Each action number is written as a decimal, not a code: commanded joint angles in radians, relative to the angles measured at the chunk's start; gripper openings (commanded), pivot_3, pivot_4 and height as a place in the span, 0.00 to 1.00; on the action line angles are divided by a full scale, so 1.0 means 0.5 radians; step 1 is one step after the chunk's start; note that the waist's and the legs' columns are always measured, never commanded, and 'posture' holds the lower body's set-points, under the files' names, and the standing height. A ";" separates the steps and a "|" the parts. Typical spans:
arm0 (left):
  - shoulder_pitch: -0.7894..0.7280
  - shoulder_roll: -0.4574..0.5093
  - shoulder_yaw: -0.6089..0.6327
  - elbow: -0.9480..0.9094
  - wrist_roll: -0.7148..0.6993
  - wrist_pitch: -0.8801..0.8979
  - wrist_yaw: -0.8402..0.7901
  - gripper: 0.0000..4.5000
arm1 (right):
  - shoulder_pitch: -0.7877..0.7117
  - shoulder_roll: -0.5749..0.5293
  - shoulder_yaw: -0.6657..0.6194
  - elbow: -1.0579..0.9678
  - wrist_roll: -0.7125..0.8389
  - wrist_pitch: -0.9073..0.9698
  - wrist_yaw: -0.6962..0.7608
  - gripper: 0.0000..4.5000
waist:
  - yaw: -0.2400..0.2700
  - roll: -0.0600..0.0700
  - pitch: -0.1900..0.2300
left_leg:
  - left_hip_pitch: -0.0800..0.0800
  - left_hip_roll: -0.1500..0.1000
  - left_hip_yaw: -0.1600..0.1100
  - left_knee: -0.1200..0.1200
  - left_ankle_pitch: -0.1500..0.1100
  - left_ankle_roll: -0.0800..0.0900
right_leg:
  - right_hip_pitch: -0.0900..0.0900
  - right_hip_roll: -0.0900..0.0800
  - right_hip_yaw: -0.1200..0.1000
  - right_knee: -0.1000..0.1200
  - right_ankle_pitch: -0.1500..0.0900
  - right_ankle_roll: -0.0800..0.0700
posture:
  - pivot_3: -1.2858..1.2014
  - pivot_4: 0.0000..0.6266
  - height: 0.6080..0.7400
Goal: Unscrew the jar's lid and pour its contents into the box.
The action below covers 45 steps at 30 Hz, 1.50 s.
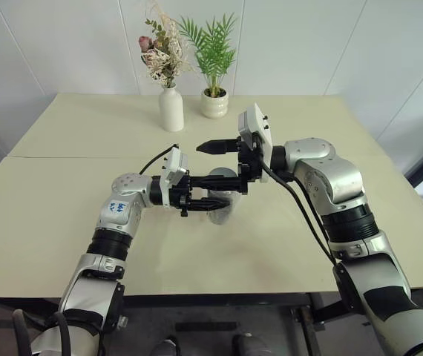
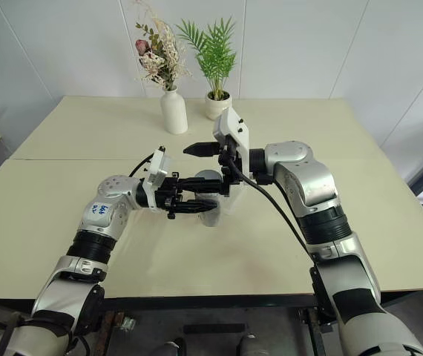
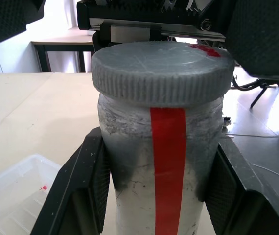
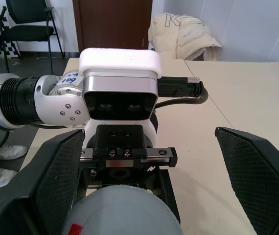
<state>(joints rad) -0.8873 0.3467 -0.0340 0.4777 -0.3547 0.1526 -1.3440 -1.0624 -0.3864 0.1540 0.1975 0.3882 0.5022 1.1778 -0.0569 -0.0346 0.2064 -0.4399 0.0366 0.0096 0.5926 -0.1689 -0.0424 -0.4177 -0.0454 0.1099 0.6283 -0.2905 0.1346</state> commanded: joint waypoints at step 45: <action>-0.005 0.049 0.084 -0.041 -0.053 0.035 0.017 0.48 | 0.164 -0.370 -0.143 -0.299 0.176 0.224 0.076 1.00 | -0.001 0.000 0.000 | 0.000 0.000 0.000 0.000 0.000 0.000 | 0.000 0.000 0.001 -0.001 0.000 0.000 | 0.52 0.24 1.00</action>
<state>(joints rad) -0.8581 0.3709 0.0000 0.4640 -0.3603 0.1766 -1.3323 -0.9569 -0.5726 0.1082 0.0796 0.4554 0.6146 1.2236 -0.0573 -0.0346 0.2064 -0.4399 0.0367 0.0097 0.5928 -0.1689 -0.0424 -0.4176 -0.0453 0.1102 0.6280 -0.2905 0.1345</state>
